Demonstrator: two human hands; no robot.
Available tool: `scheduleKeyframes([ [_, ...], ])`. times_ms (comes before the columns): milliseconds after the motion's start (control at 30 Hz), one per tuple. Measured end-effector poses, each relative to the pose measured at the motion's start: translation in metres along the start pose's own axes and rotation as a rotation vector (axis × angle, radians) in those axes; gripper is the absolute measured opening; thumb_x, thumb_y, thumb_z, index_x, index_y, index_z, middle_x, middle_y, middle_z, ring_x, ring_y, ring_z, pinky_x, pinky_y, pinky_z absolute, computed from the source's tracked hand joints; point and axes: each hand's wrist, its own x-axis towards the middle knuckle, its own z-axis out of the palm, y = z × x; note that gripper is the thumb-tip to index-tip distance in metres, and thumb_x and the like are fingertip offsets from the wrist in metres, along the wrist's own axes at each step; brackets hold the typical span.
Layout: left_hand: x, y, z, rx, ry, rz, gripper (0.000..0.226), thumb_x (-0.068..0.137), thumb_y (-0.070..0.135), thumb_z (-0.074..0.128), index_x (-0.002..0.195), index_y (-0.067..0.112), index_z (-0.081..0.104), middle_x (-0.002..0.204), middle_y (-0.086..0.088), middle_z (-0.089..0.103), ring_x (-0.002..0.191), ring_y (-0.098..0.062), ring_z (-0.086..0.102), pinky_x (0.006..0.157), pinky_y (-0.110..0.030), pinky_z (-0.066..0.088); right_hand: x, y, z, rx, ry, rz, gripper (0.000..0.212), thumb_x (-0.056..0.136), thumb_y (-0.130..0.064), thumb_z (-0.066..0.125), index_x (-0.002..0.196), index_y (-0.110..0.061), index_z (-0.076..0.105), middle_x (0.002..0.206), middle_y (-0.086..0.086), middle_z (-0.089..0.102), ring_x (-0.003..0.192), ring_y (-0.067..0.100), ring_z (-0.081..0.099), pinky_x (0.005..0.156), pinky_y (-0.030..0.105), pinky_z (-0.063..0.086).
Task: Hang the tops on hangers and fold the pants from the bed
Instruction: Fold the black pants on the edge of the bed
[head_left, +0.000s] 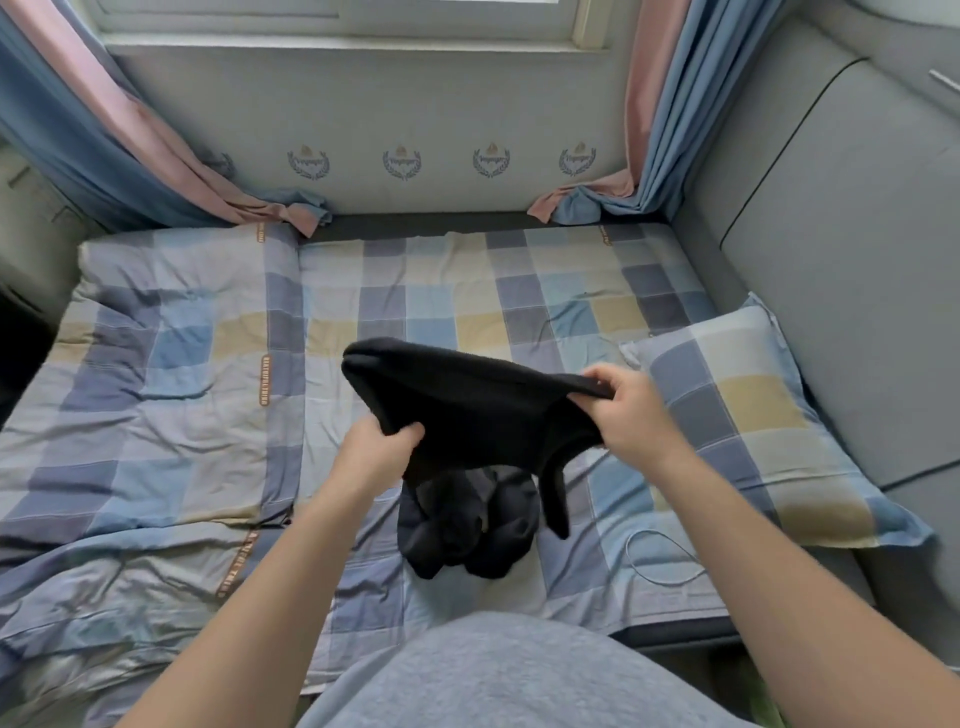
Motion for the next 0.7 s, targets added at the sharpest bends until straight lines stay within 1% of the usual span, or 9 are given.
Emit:
scheduleKeyframes([
  [100, -0.007, 0.007, 0.018, 0.409, -0.025, -0.008, 0.097, 0.075, 0.057, 0.076, 0.151, 0.023, 0.027, 0.154, -0.008, 0.032, 0.143, -0.033, 0.029, 0.114, -0.05, 0.034, 0.001, -0.045, -0.03, -0.156, 0.051, -0.172, 0.022, 0.088, -0.001, 0.063, 0.082, -0.021, 0.07, 0.072, -0.01, 0.068, 0.072, 0.008, 0.064, 0.063, 0.023, 0.052],
  [200, -0.019, 0.035, 0.044, 0.429, 0.0, 0.339, 0.12, 0.065, 0.069, 0.076, 0.155, 0.037, 0.003, 0.166, 0.009, -0.003, 0.152, -0.022, -0.003, 0.12, -0.05, 0.014, -0.005, -0.086, -0.051, -0.258, 0.015, -0.295, 0.027, 0.082, 0.001, 0.063, 0.083, -0.023, 0.073, 0.075, -0.011, 0.071, 0.076, 0.004, 0.066, 0.07, 0.017, 0.051],
  [267, -0.023, 0.055, 0.062, 0.355, -0.113, 0.56, 0.115, 0.061, 0.069, 0.076, 0.153, 0.045, 0.01, 0.165, 0.014, 0.006, 0.153, -0.017, 0.0, 0.12, -0.047, 0.014, -0.007, -0.106, -0.061, -0.22, -0.033, -0.325, 0.027, 0.08, 0.005, 0.063, 0.083, -0.02, 0.074, 0.072, -0.012, 0.071, 0.072, 0.003, 0.067, 0.067, 0.015, 0.051],
  [300, -0.024, 0.064, 0.071, 0.304, -0.199, 0.613, 0.108, 0.061, 0.066, 0.077, 0.151, 0.046, 0.02, 0.161, 0.012, 0.021, 0.152, -0.02, 0.011, 0.12, -0.047, 0.02, -0.008, -0.115, -0.067, -0.177, -0.044, -0.335, 0.026, 0.079, 0.006, 0.064, 0.083, -0.017, 0.074, 0.072, -0.009, 0.071, 0.071, 0.004, 0.067, 0.065, 0.017, 0.053],
  [367, -0.03, 0.077, 0.087, 0.172, -0.343, 0.62, 0.075, 0.067, 0.053, 0.079, 0.133, 0.043, 0.045, 0.131, 0.014, 0.055, 0.133, -0.021, 0.046, 0.102, -0.039, 0.044, -0.006, -0.128, -0.079, -0.103, -0.048, -0.345, 0.018, 0.077, 0.002, 0.066, 0.083, -0.014, 0.073, 0.074, 0.003, 0.072, 0.069, 0.011, 0.068, 0.063, 0.024, 0.057],
  [400, -0.033, 0.081, 0.095, 0.105, -0.388, 0.584, 0.053, 0.074, 0.047, 0.078, 0.12, 0.042, 0.053, 0.112, 0.021, 0.062, 0.118, -0.017, 0.057, 0.089, -0.033, 0.048, -0.004, -0.133, -0.086, -0.094, -0.037, -0.349, 0.016, 0.077, 0.0, 0.068, 0.084, -0.013, 0.073, 0.075, 0.007, 0.072, 0.068, 0.013, 0.067, 0.063, 0.025, 0.057],
  [500, -0.035, 0.081, 0.108, 0.062, -0.448, 0.523, 0.006, 0.095, 0.04, 0.063, 0.099, 0.044, 0.061, 0.091, 0.024, 0.07, 0.091, -0.003, 0.067, 0.081, -0.03, 0.054, 0.006, -0.138, -0.106, -0.121, 0.009, -0.344, 0.012, 0.081, -0.004, 0.074, 0.085, -0.015, 0.073, 0.075, 0.005, 0.072, 0.071, 0.012, 0.067, 0.068, 0.023, 0.057],
  [600, -0.039, 0.077, 0.106, -0.022, -0.547, 0.401, 0.01, 0.1, 0.038, 0.057, 0.101, 0.038, 0.067, 0.097, 0.017, 0.075, 0.09, -0.003, 0.071, 0.085, -0.03, 0.058, 0.016, -0.133, -0.122, -0.017, 0.044, -0.3, 0.014, 0.082, -0.004, 0.076, 0.088, -0.016, 0.073, 0.079, 0.0, 0.074, 0.078, 0.014, 0.072, 0.076, 0.024, 0.058],
  [700, -0.047, 0.075, 0.096, -0.194, -0.614, 0.246, 0.013, 0.098, 0.037, 0.061, 0.107, 0.032, 0.07, 0.101, 0.009, 0.077, 0.092, -0.009, 0.073, 0.074, -0.021, 0.058, 0.025, -0.118, -0.129, 0.124, 0.151, -0.232, 0.016, 0.086, -0.006, 0.074, 0.095, -0.019, 0.071, 0.083, 0.002, 0.075, 0.081, 0.017, 0.073, 0.078, 0.031, 0.059],
])
